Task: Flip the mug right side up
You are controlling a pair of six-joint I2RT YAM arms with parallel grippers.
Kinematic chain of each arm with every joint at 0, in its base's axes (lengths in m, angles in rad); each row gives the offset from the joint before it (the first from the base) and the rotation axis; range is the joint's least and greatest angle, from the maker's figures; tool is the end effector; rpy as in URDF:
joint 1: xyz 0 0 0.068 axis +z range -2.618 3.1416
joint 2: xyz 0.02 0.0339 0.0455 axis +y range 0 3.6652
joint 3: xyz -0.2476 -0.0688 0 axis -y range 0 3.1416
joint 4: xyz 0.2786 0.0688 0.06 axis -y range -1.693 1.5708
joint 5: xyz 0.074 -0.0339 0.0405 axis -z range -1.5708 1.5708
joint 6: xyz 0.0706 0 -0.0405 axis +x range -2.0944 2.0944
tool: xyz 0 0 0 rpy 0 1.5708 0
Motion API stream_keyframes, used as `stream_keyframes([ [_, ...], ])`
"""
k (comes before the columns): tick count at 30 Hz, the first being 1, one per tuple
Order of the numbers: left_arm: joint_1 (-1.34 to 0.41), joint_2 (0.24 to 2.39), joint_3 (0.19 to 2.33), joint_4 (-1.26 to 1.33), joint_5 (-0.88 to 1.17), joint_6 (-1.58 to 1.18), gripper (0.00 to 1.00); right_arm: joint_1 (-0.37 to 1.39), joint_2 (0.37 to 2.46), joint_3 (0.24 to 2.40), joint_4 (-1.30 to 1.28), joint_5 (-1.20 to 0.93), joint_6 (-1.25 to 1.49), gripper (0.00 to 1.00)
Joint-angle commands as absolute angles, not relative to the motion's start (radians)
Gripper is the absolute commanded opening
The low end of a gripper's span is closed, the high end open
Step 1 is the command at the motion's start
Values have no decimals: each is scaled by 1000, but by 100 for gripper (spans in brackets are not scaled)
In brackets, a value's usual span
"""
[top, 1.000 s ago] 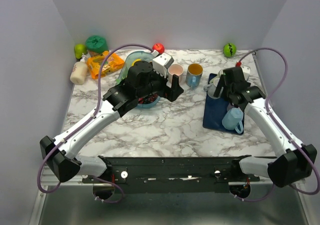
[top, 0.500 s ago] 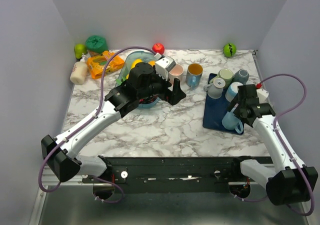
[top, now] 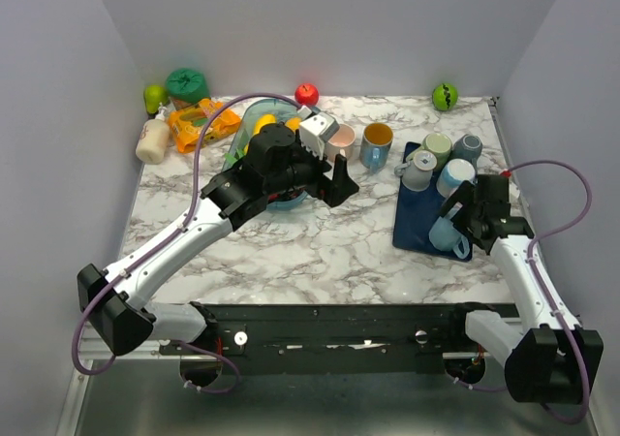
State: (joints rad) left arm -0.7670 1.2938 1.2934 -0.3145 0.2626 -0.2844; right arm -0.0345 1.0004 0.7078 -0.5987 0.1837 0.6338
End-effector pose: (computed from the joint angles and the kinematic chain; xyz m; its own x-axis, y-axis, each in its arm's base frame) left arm 0.2509 -0.2673 0.3675 -0.4519 0.0593 -0.8901 0.7513 0.5633 -0.3440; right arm 0.2599 -0.0219 0.1874 -0.5384 0.6012 -0.5905 0.5802 0.7727 0.2576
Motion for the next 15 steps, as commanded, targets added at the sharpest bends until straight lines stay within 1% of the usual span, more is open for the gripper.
stream_keyframes([
  [1,-767,1253,1272,-310,272,-278,99,-69,976,661,-485,20,630,100],
  [10,-767,1223,1238,-305,253,-287,99,-71,971,618,-410,-153,660,100],
  [15,-767,1220,1230,-299,250,-295,99,-69,979,624,-426,-160,614,100],
])
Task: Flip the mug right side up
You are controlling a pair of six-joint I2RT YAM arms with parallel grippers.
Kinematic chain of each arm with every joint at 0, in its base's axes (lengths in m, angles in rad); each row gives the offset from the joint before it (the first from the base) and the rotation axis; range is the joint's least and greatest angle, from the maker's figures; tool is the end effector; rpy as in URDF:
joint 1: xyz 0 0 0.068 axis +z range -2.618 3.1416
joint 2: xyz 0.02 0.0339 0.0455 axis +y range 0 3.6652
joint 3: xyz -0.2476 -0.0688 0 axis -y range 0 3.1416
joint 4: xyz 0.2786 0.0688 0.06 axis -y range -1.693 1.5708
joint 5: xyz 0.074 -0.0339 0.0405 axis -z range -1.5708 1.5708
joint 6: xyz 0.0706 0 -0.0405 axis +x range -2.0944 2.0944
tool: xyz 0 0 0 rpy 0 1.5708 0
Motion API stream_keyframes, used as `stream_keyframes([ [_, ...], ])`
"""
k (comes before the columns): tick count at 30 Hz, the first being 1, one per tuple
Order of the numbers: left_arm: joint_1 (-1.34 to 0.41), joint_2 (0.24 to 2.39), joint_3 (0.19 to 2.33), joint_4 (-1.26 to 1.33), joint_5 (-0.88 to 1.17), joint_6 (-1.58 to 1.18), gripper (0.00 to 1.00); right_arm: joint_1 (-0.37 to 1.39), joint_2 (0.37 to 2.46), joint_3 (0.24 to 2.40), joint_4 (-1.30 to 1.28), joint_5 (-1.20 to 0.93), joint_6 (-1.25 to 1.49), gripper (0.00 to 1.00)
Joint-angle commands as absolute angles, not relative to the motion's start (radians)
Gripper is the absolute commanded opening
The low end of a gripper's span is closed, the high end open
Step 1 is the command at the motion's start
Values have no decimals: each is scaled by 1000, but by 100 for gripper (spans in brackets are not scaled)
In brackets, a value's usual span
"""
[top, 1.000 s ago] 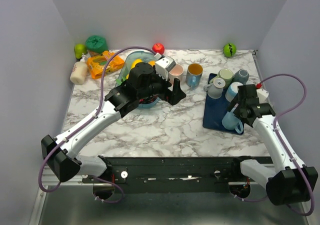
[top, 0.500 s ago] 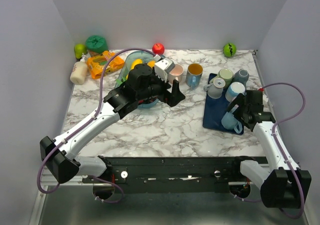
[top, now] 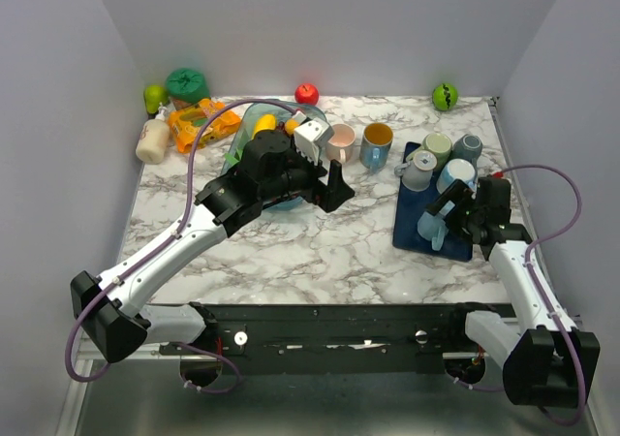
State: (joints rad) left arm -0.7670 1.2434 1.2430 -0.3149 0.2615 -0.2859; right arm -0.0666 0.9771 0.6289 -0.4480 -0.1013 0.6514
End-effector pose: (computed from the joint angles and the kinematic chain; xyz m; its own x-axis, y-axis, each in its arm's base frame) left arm 0.2423 -0.2589 0.3637 -0.4532 0.0584 -0.8895 0.7500 0.5643 -0.3450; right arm 0.2646 -0.0105 0.1770 -0.5697 0.6425 -0.5124 0.4289 0.7643 0.4815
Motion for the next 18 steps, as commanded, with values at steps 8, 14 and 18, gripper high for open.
stream_keyframes([
  [8,-767,1218,1232,-305,252,-298,99,30,1061,689,-546,-5,586,93],
  [14,-767,1206,1221,-310,244,-299,99,192,1129,749,-612,239,673,83],
  [18,-767,1198,1212,-307,242,-302,99,241,1161,761,-617,320,687,73],
])
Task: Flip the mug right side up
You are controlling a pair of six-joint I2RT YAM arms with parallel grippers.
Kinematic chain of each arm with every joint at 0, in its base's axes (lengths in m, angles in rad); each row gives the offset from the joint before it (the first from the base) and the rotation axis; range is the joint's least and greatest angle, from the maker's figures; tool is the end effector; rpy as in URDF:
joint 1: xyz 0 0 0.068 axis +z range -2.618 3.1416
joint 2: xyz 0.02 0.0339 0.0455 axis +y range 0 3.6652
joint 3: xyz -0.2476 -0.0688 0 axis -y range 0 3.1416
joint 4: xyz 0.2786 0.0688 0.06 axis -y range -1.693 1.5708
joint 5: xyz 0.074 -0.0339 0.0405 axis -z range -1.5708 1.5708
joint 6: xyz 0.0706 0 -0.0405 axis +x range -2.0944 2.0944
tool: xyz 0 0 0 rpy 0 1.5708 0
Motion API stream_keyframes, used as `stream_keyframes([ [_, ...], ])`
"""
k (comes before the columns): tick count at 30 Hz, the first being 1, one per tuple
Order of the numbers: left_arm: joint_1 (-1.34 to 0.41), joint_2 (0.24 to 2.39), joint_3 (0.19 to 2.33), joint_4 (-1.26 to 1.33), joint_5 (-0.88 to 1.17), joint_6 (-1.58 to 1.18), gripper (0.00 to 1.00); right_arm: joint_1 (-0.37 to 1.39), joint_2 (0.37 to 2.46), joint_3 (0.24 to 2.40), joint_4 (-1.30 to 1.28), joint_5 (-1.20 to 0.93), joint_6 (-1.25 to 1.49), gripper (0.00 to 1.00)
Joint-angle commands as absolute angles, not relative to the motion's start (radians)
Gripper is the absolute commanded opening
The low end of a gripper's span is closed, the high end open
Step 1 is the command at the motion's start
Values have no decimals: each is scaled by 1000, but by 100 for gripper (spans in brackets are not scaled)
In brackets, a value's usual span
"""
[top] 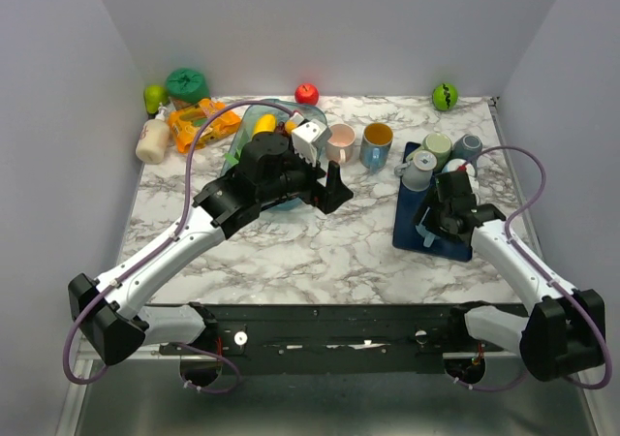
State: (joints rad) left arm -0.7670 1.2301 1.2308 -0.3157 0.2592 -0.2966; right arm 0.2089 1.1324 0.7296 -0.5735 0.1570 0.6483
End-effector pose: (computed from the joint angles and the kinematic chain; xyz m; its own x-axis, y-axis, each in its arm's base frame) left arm 0.2402 -0.2567 0.3630 -0.4607 0.0516 -0.8861 0.7441 0.5667 -0.3538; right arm 0.2715 0.0463 0.1646 -0.7180 0.4575 -0.5247 0.3944 0.8884 0.2350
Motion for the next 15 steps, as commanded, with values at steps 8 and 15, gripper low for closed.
stream_keyframes([
  [8,-767,1203,1212,-307,236,-302,99,264,1218,782,-637,433,747,56],
  [15,-767,1207,1215,-311,238,-299,99,267,1261,805,-634,425,738,39],
])
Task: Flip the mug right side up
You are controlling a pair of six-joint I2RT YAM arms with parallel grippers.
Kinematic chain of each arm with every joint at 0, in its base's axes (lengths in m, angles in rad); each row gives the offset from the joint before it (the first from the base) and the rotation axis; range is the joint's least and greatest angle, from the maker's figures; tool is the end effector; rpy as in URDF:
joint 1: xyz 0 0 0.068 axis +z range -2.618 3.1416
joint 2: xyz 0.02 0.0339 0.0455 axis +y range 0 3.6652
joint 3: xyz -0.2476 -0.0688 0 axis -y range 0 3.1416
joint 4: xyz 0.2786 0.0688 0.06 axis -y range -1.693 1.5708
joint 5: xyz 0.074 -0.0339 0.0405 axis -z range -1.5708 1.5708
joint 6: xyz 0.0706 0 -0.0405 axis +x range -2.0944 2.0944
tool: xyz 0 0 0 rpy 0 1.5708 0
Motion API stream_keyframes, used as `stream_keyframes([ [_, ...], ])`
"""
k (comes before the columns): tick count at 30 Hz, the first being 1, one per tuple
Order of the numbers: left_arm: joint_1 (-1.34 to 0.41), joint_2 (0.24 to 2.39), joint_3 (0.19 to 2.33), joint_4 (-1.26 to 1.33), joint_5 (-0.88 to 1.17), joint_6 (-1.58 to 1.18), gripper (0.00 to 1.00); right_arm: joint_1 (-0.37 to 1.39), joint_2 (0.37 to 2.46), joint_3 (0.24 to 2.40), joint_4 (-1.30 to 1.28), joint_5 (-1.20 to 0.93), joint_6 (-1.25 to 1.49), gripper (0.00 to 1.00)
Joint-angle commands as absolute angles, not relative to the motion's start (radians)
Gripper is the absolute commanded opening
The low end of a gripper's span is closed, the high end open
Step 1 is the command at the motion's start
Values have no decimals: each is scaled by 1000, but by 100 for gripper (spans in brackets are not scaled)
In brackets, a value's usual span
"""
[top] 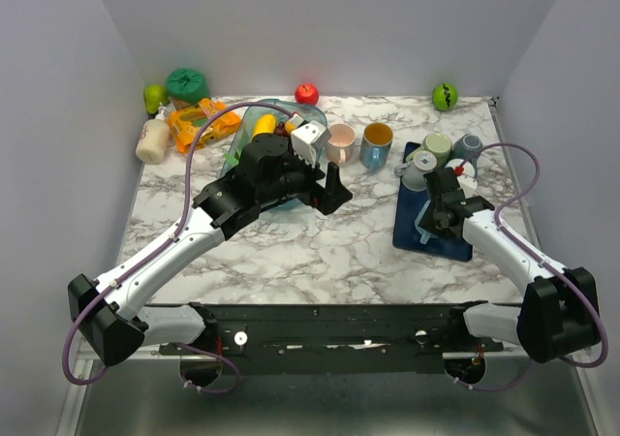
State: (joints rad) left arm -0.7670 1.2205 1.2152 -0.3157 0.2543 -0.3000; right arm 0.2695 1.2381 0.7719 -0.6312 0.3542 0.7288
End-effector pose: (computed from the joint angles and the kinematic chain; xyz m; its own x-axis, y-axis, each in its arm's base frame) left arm 0.2390 -0.2550 0.3597 -0.4663 0.0522 -0.8831 0.7387 0.5722 -0.3563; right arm 0.2754 0.0507 0.1511 -0.7048 0.4534 -0.5457 0.4988 0.8636 0.0733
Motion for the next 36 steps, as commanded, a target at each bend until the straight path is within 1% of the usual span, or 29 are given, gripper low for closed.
stream_keyframes([
  [1,-767,1207,1215,-311,235,-298,99,268,1265,807,-630,425,732,37],
  [2,-767,1209,1213,-311,235,-299,99,268,1267,808,-629,423,730,36],
  [6,-767,1207,1209,-311,232,-301,99,268,1285,819,-641,428,730,14],
  [8,-767,1204,1207,-310,232,-302,99,268,1298,824,-644,428,730,10],
  [9,-767,1206,1206,-310,233,-302,99,268,1298,825,-644,429,730,1],
  [14,-767,1203,1209,-310,233,-305,99,284,1284,847,-644,443,703,1],
  [19,-767,1201,1212,-307,230,-311,99,310,1177,876,-617,394,652,1],
  [28,-767,1198,1232,-301,236,-330,99,318,968,977,-559,157,574,1],
  [31,-767,1200,1253,-293,273,-351,99,316,894,1009,-490,34,538,1],
  [32,-767,1201,1262,-284,297,-359,99,318,876,1014,-462,-62,522,1],
  [33,-767,1206,1272,-281,342,-368,99,318,846,1020,-436,-101,522,1],
  [36,-767,1206,1298,-252,376,-428,99,318,813,1051,-347,-222,544,1],
])
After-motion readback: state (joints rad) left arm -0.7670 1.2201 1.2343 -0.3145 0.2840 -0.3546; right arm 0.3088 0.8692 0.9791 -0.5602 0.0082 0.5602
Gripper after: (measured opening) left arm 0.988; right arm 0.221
